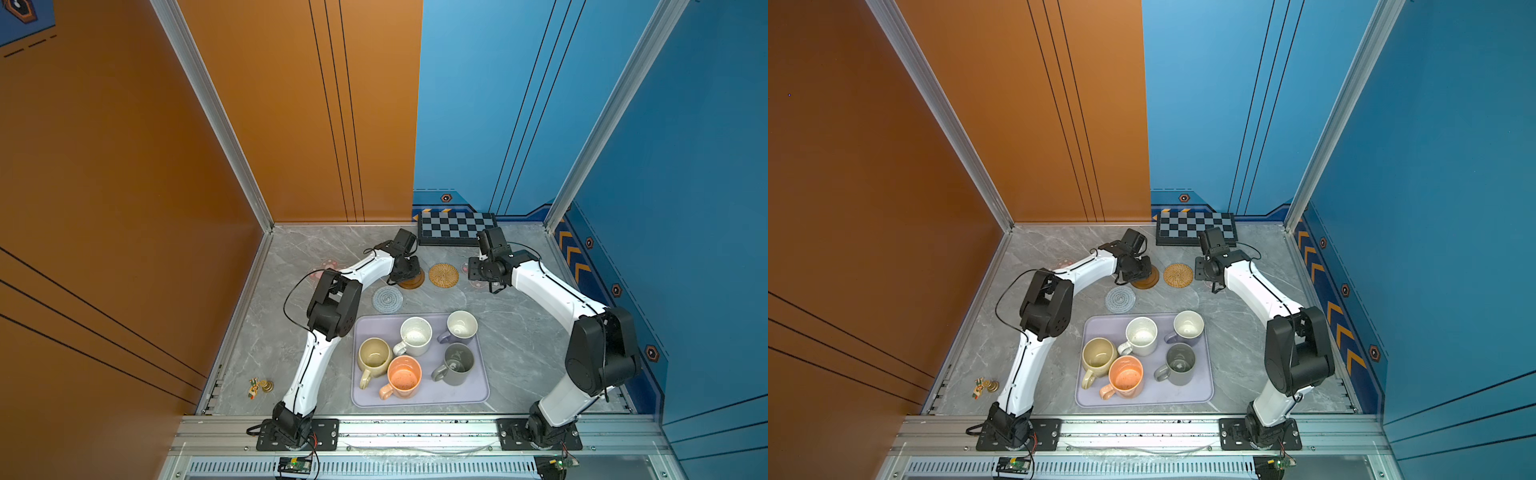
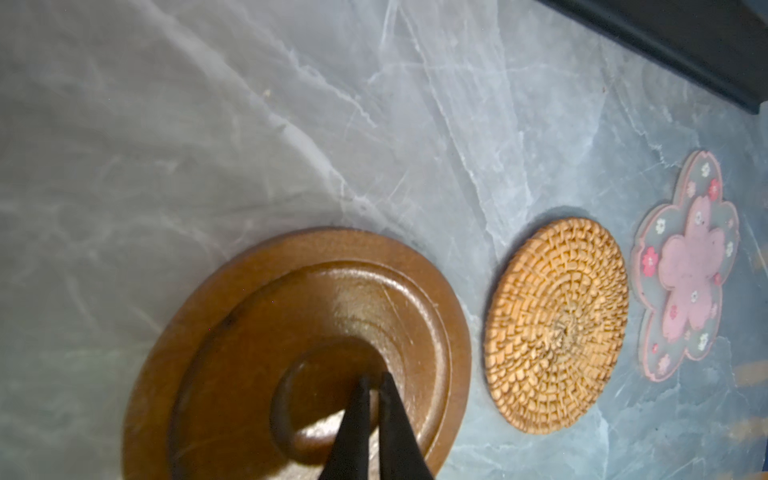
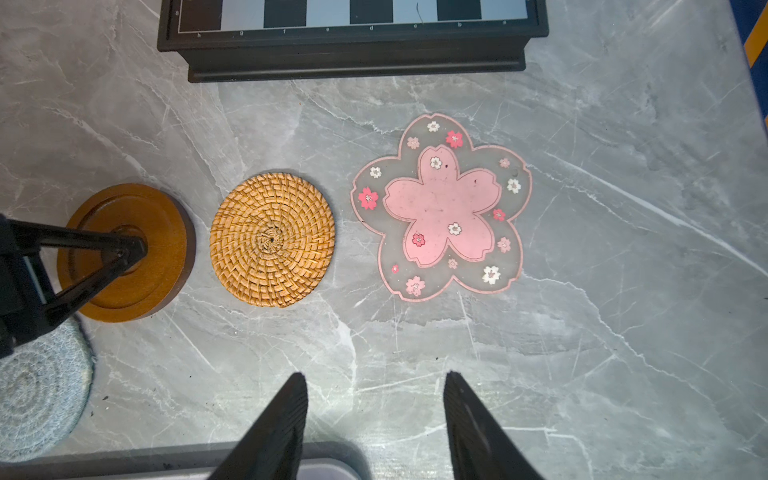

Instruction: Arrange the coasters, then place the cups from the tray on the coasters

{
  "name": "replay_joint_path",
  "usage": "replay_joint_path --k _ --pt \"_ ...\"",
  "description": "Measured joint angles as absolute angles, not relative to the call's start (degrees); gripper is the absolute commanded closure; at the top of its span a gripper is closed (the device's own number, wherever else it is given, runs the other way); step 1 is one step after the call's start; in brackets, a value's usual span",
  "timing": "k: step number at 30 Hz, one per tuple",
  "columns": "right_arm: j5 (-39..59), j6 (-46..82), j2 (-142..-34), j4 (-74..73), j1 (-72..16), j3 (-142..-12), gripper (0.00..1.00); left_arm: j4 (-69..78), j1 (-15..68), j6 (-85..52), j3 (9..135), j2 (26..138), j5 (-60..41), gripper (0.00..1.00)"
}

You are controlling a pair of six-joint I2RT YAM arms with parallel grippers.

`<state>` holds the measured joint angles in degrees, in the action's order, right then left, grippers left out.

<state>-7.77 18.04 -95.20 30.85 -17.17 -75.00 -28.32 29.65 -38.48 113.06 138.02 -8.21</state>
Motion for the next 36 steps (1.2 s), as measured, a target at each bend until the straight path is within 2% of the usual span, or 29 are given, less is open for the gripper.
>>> replay_joint_path --k 6,30,36 --pt "-7.8 18.0 -94.7 30.8 -16.1 -74.9 0.44 -29.4 29.2 -38.5 116.0 139.8 -8.2 0.90" --pt "-7.6 18.5 -94.7 30.8 -15.9 -74.9 0.44 -29.8 26.2 -38.4 113.4 137.9 -7.4 0.90" --pt "-7.6 18.5 -94.7 30.8 -15.9 -74.1 0.43 -31.7 26.3 -38.6 113.1 136.9 -10.3 0.86"
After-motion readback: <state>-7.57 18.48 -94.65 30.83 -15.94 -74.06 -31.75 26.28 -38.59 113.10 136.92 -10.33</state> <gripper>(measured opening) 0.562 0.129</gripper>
